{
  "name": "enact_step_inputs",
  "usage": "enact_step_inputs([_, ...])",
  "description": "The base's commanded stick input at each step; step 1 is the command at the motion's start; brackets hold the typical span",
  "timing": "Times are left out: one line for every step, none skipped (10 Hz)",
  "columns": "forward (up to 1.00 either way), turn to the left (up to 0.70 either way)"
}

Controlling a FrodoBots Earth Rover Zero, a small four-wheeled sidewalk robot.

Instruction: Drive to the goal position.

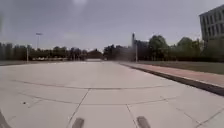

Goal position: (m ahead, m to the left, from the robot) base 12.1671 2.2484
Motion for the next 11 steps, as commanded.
enact_step_inputs([0.7, 0.0])
enact_step_inputs([0.7, 0.0])
enact_step_inputs([0.7, 0.0])
enact_step_inputs([0.7, 0.0])
enact_step_inputs([0.7, 0.0])
enact_step_inputs([0.7, 0.0])
enact_step_inputs([0.7, 0.0])
enact_step_inputs([0.7, 0.0])
enact_step_inputs([0.7, 0.0])
enact_step_inputs([0.7, 0.0])
enact_step_inputs([0.7, 0.0])
